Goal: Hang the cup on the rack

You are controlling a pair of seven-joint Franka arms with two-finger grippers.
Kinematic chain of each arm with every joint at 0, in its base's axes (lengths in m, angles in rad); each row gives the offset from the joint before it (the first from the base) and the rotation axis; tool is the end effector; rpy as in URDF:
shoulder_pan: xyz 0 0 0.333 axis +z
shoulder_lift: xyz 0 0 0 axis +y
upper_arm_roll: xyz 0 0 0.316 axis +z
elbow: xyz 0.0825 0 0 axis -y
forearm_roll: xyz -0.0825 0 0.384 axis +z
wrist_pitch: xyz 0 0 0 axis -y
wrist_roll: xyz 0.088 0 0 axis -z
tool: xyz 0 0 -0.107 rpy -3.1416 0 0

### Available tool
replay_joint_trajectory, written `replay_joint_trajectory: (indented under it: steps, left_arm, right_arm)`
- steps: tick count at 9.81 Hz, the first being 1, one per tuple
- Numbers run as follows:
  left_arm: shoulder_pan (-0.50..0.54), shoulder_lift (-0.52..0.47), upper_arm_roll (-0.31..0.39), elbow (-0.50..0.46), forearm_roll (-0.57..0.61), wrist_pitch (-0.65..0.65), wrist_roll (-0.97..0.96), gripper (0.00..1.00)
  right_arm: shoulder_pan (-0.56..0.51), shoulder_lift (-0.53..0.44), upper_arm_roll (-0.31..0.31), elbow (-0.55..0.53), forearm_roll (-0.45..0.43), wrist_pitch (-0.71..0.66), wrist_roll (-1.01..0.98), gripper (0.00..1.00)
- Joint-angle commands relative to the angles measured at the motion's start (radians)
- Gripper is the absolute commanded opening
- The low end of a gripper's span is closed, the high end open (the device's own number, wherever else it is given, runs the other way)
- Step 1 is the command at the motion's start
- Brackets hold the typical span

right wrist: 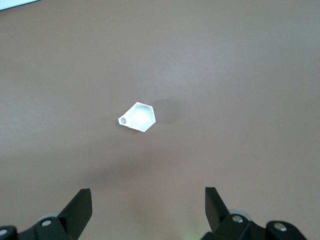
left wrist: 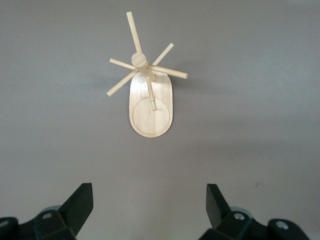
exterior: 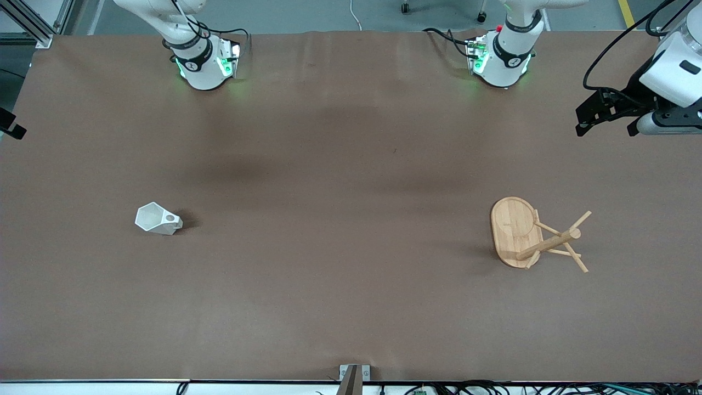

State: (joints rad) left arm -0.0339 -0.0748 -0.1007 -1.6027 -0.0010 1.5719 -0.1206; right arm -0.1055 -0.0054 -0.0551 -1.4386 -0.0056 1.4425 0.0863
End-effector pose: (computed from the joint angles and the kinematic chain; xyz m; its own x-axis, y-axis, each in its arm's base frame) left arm 0.5264 -0.0736 0.6499 0.9989 -0.0139 0.0441 -0.0139 -0.9999 -0.0012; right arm 0.5318 -0.0869 0.6777 0.9695 -0.2451 0.0097 -0.2451 -0.9695 0.0044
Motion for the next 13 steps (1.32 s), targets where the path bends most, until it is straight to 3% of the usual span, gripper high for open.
replay_joint_trajectory:
  steps: [1,6,8,10,13]
  left_arm:
    - [-0.001,0.023,0.001,0.004,0.003,-0.023,0.007,1.0]
    - [0.002,0.038,-0.001,0.023,0.003,-0.021,0.009,1.0]
    - [0.0,0.047,-0.001,0.024,0.003,-0.021,0.015,1.0]
    - [-0.004,0.047,-0.001,0.023,0.001,-0.021,0.013,1.0]
    - [-0.004,0.055,-0.001,0.023,0.003,-0.021,0.013,1.0]
  right_arm:
    - [-0.008,0.004,0.011,0.012,-0.019,-0.011,-0.008,1.0]
    - [0.004,0.018,0.012,-0.002,-0.039,-0.011,-0.075,1.0]
    - [0.001,0.106,0.012,-0.026,-0.033,0.027,-0.077,1.0]
    - [-0.002,0.166,0.012,-0.122,-0.028,0.184,-0.074,1.0]
    - [-0.002,0.192,0.012,-0.386,-0.025,0.528,-0.079,1.0]
